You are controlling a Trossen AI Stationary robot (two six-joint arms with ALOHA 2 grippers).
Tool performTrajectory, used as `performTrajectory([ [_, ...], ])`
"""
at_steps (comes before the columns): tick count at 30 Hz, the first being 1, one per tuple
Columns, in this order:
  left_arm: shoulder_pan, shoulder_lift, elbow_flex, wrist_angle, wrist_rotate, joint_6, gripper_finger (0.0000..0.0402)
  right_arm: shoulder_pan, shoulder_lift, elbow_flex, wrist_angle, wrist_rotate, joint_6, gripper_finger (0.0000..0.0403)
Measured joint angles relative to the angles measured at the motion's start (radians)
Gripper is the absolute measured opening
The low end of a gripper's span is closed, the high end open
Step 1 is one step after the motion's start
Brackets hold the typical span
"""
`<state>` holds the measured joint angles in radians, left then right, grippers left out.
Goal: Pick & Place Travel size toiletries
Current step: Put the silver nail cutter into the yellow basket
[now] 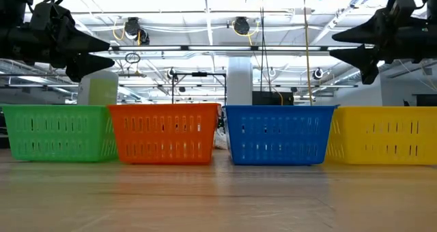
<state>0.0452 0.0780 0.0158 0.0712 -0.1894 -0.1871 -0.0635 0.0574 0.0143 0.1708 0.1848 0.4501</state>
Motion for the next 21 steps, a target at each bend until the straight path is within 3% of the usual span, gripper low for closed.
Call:
performTrajectory([
  [4, 0.0, 0.0, 0.0, 0.0, 0.0, 0.0, 0.028, 0.0, 0.0, 0.0, -0.041, 0.024, -0.116, 0.0171],
  [9, 0.0, 0.0, 0.0, 0.0, 0.0, 0.0, 0.028, -0.001, 0.0, 0.0, -0.056, 0.211, -0.162, 0.0171],
  [17, 0.0, 0.0, 0.0, 0.0, 0.0, 0.0, 0.028, 0.0, 0.004, 0.0, -0.012, 0.219, -0.167, 0.0171],
  [21, 0.0, 0.0, 0.0, 0.0, 0.0, 0.0, 0.028, 0.0, 0.061, 0.003, 0.09, 0.309, -0.184, 0.0171],
])
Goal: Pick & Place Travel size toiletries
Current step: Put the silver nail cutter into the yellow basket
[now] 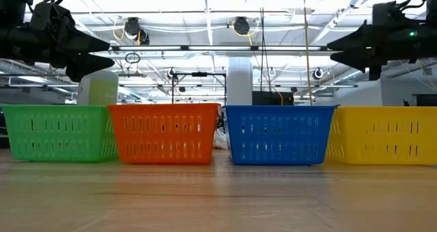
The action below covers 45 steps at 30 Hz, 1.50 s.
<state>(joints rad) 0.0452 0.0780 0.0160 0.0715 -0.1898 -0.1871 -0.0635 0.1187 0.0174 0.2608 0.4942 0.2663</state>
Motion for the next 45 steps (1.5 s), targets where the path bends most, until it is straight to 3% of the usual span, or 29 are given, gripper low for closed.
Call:
performTrajectory([
  [9, 0.0, 0.0, 0.0, 0.0, 0.0, 0.0, 0.028, -0.018, 0.288, 0.04, 0.153, 0.182, -0.022, 0.0184],
  [13, 0.0, 0.0, 0.0, 0.0, 0.0, 0.0, 0.028, -0.058, 0.4, 0.061, 0.182, 0.175, -0.043, 0.021],
  [21, 0.0, 0.0, 0.0, 0.0, -0.002, 0.0, 0.028, -0.203, 0.657, 0.265, 0.014, 0.013, 0.01, 0.0265],
  [29, 0.0, 0.0, 0.0, 0.0, 0.001, 0.0, 0.028, -0.387, 0.97, 0.502, -0.144, -0.235, 0.009, 0.0254],
  [34, 0.0, 0.0, 0.0, 0.0, 0.002, 0.0, 0.028, -0.454, 1.168, 0.591, -0.178, -0.335, 0.01, 0.025],
  [40, 0.0, 0.0, 0.0, 0.0, 0.005, 0.0, 0.028, -0.501, 1.349, 0.666, -0.237, -0.37, -0.006, 0.025],
  [45, 0.0, 0.0, 0.0, 0.0, 0.005, 0.0, 0.028, -0.523, 1.428, 0.705, -0.243, -0.369, -0.043, 0.0249],
])
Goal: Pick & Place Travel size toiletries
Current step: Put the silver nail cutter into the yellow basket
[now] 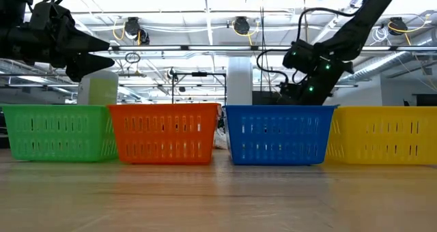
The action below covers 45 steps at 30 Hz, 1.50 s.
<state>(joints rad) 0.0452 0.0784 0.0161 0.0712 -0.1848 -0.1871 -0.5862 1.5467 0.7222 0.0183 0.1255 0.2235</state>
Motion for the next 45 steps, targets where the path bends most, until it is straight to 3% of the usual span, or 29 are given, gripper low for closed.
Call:
performTrajectory([
  [15, 0.0, 0.0, 0.0, 0.0, 0.0, 0.0, 0.028, -0.005, 0.132, 0.029, 0.037, -0.024, -0.027, 0.0249],
  [21, 0.0, 0.0, 0.0, 0.0, 0.0, 0.0, 0.028, -0.003, 0.123, 0.032, 0.031, -0.024, -0.027, 0.0242],
  [37, 0.0, 0.0, 0.0, 0.0, 0.0, 0.0, 0.028, -0.003, 0.078, 0.029, 0.013, -0.023, -0.028, 0.0111],
  [45, 0.0, 0.0, 0.0, 0.0, 0.0, 0.0, 0.028, -0.003, 0.09, 0.029, 0.015, -0.023, -0.06, 0.0081],
])
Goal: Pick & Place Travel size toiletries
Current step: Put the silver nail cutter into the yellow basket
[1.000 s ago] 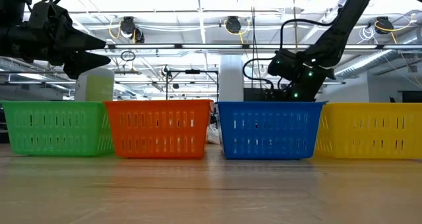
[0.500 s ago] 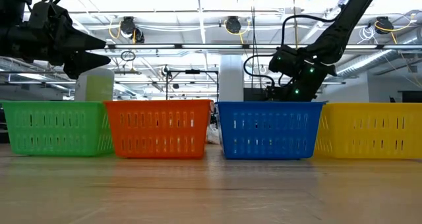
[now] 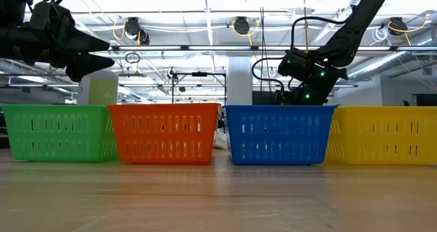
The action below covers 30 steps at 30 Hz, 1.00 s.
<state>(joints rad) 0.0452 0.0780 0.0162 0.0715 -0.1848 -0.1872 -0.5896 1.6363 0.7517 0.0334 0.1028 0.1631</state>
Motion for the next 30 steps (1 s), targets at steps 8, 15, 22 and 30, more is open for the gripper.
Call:
performTrajectory([
  [8, 0.0, 0.0, 0.0, 0.0, 0.0, 0.0, 0.028, 0.0, 0.045, 0.002, 0.022, 0.005, -0.018, 0.0106],
  [15, 0.0, 0.0, 0.0, 0.0, 0.0, 0.0, 0.028, 0.001, 0.046, 0.002, 0.034, 0.005, -0.033, 0.0066],
  [22, 0.0, 0.0, 0.0, 0.0, 0.0, 0.0, 0.028, 0.001, 0.043, 0.0, 0.06, 0.001, -0.064, 0.0038],
  [30, 0.0, 0.0, 0.0, 0.0, 0.0, 0.0, 0.028, 0.011, -0.013, -0.002, 0.064, -0.015, -0.073, 0.0039],
])
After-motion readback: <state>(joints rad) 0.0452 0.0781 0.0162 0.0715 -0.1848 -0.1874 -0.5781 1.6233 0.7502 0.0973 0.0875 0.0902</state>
